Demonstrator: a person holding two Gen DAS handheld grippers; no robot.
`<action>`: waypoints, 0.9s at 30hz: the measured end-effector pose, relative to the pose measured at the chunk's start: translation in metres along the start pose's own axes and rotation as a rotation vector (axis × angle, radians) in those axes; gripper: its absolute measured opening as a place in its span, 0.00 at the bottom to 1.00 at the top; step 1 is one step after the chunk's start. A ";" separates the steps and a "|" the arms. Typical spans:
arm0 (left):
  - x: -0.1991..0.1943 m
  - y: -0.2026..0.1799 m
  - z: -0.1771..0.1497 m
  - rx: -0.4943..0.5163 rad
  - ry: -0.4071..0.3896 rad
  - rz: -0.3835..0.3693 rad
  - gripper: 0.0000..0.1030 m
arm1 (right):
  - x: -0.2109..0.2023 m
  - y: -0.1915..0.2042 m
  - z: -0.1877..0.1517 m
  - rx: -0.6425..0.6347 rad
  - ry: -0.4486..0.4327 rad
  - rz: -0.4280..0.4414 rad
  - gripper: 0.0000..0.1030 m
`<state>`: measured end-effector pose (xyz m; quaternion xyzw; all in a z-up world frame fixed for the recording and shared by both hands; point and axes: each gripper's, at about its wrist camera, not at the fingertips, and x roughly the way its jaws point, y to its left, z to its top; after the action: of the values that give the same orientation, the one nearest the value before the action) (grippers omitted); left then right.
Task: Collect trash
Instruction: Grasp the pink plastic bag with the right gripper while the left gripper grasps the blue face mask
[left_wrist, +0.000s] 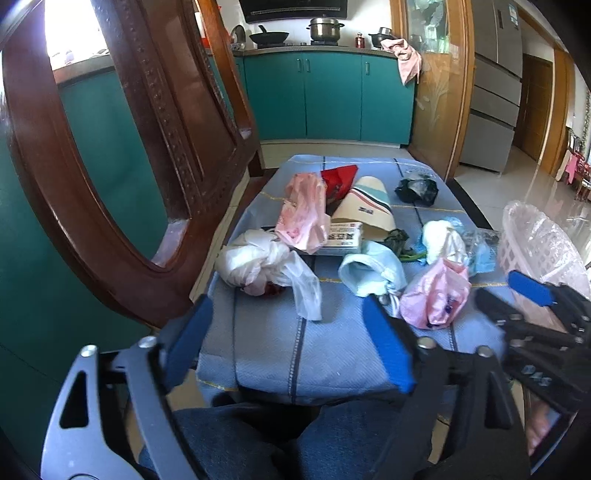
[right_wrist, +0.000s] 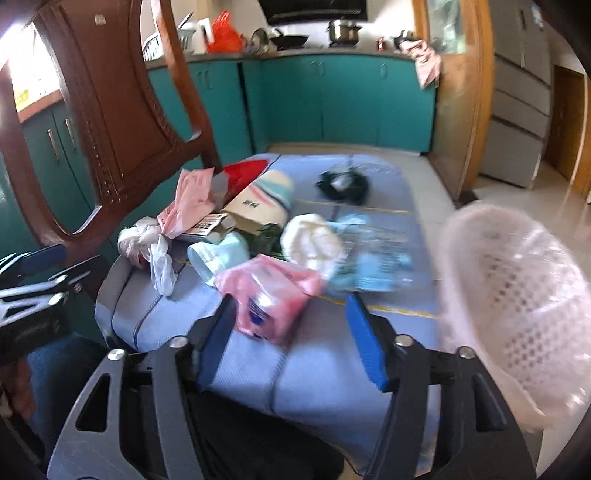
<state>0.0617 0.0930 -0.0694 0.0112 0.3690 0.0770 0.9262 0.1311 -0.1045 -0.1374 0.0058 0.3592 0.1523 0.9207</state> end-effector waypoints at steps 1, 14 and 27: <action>0.002 0.004 0.001 -0.010 0.001 0.001 0.85 | 0.008 0.003 0.002 0.002 0.012 0.020 0.72; 0.051 0.018 0.010 -0.105 0.146 -0.108 0.86 | 0.046 0.012 0.000 -0.034 0.102 0.015 0.50; 0.090 -0.047 0.034 -0.016 0.213 -0.213 0.82 | -0.021 -0.024 -0.008 0.036 0.048 0.032 0.35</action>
<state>0.1556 0.0611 -0.1102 -0.0437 0.4635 -0.0179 0.8848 0.1182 -0.1343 -0.1321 0.0244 0.3839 0.1606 0.9090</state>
